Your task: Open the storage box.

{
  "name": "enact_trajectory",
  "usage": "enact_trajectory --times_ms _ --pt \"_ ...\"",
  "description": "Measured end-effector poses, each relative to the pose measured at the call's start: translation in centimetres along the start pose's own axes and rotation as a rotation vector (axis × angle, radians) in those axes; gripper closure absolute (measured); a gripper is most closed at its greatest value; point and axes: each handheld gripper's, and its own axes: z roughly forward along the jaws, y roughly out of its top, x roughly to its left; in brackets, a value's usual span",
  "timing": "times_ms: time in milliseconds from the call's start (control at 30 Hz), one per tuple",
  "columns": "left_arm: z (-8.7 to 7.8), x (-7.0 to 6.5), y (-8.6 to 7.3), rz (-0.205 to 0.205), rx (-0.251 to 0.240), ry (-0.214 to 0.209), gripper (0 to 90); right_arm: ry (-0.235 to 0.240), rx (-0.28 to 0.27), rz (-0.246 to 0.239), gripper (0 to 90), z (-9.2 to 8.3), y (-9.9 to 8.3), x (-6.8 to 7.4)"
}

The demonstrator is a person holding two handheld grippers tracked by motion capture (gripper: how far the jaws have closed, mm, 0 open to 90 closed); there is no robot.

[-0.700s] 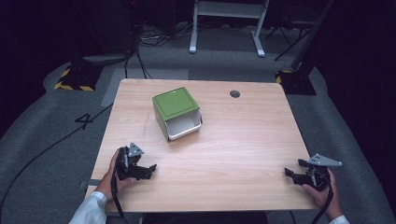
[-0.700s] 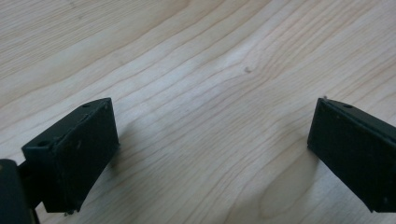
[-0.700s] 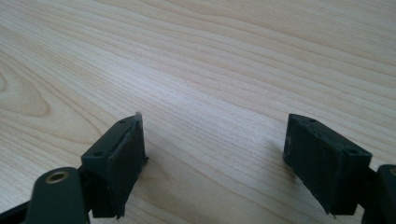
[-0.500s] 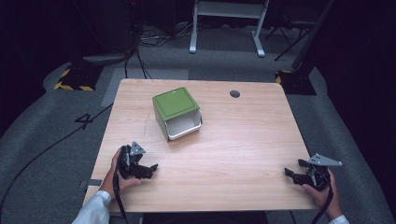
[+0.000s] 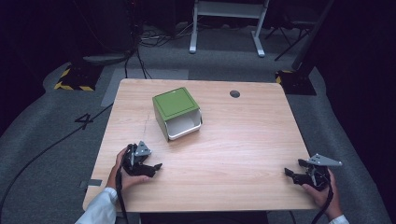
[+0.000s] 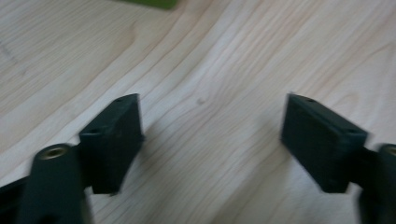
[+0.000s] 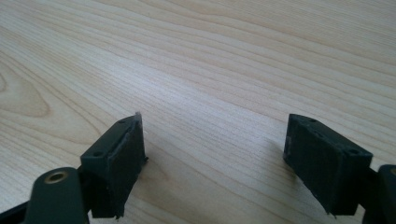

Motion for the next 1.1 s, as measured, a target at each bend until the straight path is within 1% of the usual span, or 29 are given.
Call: enact_trajectory --times_ms 33,67,100,167,300,367,433,533,700,733,767,800,833,967,1100 --pt "0.0 0.0 0.0 0.0 0.0 0.0 14.7 0.0 0.0 0.0 20.6 0.0 0.0 0.0" --pt "-0.1 -0.4 0.6 0.016 -0.006 -0.007 17.4 0.0 0.0 -0.001 20.6 0.0 0.0 0.0" --pt "-0.1 -0.6 0.9 0.023 -0.019 -0.022 19.9 0.0 0.0 0.001 20.6 0.0 0.0 0.0" --pt "-0.2 -0.8 1.1 0.025 -0.024 -0.03 18.7 0.0 0.0 0.001 20.6 0.0 0.0 0.0" --pt "-0.4 -1.8 2.4 0.064 -0.051 -0.049 20.1 0.0 0.0 0.001 20.6 0.0 0.0 0.0" --pt "-0.5 -2.2 3.0 0.083 -0.061 -0.049 20.1 0.0 0.0 0.001 20.6 0.0 0.0 0.0" --pt "-0.7 -2.6 3.7 0.097 -0.081 -0.06 20.1 0.0 0.0 0.001 20.6 0.0 0.0 0.0" --pt "-0.8 -3.3 4.8 0.13 -0.099 -0.067 20.2 0.0 0.0 0.0 20.6 0.0 0.0 0.0" --pt "-1.0 -4.1 6.5 0.172 -0.132 -0.066 20.6 0.0 0.0 0.001 20.6 0.0 0.0 0.0" --pt "-1.0 -4.2 6.8 0.173 -0.14 -0.068 20.6 0.0 0.0 0.001 20.6 0.0 0.0 0.0" --pt "-1.0 -4.4 7.4 0.181 -0.148 -0.062 20.5 0.0 0.0 0.001 20.7 0.0 0.0 0.0" --pt "-1.0 -4.5 7.7 0.183 -0.156 -0.061 20.4 0.0 0.0 0.001 20.7 0.0 0.0 0.0" --pt "-1.0 -4.5 7.7 0.183 -0.156 -0.061 20.4 0.0 0.0 0.001 20.7 0.0 0.0 0.0" --pt "-0.7 -4.7 9.1 0.196 -0.183 -0.054 19.6 0.0 0.0 0.001 20.6 0.0 0.0 0.0" --pt "0.2 -4.4 10.5 0.19 -0.194 -0.043 19.5 0.0 0.0 0.001 20.7 0.0 0.0 0.0"
